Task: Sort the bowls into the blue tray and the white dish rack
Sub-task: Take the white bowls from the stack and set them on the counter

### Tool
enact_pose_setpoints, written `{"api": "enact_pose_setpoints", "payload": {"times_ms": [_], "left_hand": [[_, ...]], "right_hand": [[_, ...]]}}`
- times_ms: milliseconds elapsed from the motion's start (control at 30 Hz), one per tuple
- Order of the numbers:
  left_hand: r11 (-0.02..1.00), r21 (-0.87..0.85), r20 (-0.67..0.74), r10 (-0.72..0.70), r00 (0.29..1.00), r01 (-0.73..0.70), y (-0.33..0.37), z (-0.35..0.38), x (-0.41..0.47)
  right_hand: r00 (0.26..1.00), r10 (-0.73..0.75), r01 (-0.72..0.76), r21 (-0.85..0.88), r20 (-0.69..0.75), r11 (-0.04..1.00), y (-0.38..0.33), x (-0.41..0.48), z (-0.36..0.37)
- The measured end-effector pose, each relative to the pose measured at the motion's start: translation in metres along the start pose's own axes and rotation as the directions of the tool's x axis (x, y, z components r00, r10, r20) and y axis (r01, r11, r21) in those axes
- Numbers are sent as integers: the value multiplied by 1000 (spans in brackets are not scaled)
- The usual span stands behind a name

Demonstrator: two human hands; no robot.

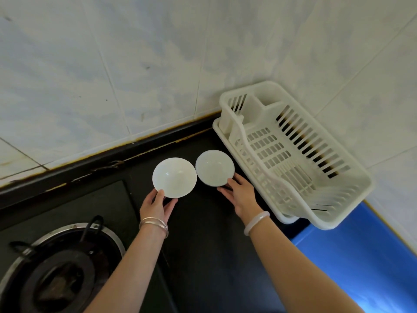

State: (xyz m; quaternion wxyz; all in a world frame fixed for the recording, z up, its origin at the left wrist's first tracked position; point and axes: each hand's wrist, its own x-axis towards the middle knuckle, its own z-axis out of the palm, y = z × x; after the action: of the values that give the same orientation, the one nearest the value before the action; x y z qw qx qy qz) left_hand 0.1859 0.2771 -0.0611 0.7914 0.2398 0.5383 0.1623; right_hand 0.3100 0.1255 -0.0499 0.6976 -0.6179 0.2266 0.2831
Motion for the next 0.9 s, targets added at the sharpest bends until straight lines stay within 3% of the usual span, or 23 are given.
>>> {"api": "enact_pose_setpoints", "payload": {"times_ms": [267, 900], "left_hand": [[999, -43, -78, 11, 997, -14, 21, 25, 23], [993, -102, -98, 46, 994, -56, 39, 44, 37]], "right_hand": [[999, -34, 34, 4, 31, 999, -17, 27, 39], [998, -50, 48, 59, 31, 997, -28, 57, 81]]}}
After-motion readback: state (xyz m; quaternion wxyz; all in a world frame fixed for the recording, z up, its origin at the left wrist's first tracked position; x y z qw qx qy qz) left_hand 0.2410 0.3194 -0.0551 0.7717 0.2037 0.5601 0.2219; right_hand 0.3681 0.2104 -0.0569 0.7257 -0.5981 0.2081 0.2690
